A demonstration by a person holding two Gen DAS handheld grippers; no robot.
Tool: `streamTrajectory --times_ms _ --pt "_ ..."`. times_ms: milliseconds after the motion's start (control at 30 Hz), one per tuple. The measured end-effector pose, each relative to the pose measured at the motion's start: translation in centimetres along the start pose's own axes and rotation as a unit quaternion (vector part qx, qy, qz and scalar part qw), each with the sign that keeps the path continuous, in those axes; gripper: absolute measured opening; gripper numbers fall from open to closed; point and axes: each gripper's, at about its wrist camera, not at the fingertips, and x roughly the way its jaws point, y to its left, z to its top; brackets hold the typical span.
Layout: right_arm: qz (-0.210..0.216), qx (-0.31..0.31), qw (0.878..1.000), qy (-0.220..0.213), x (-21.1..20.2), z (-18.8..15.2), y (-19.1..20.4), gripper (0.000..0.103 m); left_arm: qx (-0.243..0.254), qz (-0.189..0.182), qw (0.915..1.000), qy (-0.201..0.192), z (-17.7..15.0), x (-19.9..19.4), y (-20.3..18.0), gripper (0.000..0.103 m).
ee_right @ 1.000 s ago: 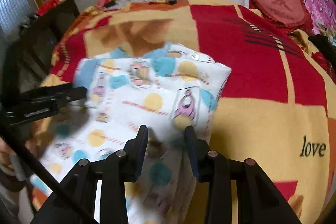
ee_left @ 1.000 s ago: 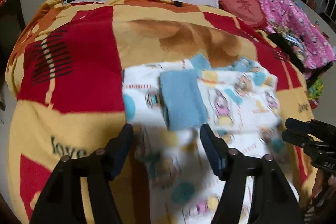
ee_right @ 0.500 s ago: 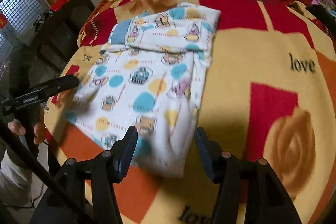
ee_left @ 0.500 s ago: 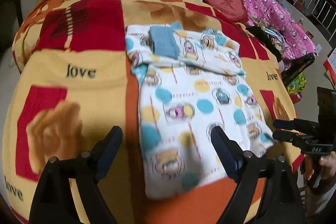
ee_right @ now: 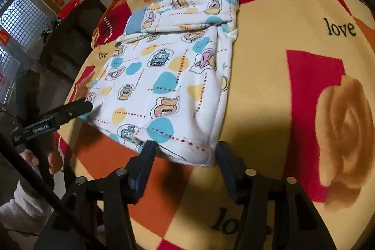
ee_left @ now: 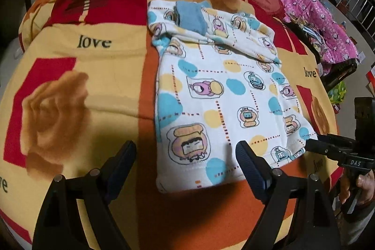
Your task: Fold small clothes
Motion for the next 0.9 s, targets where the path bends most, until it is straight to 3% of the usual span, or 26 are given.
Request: streamTrajectory --times_ms 133,200,367,733,833,900 --pt "0.011 0.0 1.0 0.005 0.0 0.0 0.0 0.052 0.004 -0.002 1.0 0.001 0.0 0.0 -0.3 0.086" --pt "0.026 0.014 1.0 0.005 -0.1 -0.1 -0.2 0.064 0.007 -0.001 1.0 0.002 0.0 0.1 -0.4 0.086" --pt "0.007 0.008 1.0 0.006 -0.1 0.1 0.3 0.064 0.009 -0.004 0.9999 0.005 0.2 0.1 -0.8 0.086" --pt "0.01 0.009 1.0 0.004 0.0 0.7 0.4 0.065 0.013 -0.005 0.9999 0.008 0.2 0.5 -1.6 0.086" --pt "0.006 0.003 1.0 0.002 0.3 0.5 0.4 0.06 0.021 -0.003 0.9998 0.007 0.0 0.6 -1.9 0.086" --pt "-0.003 -0.006 1.0 0.0 0.4 0.5 0.6 0.05 0.028 -0.004 0.9996 0.007 -0.1 0.6 -2.2 0.083"
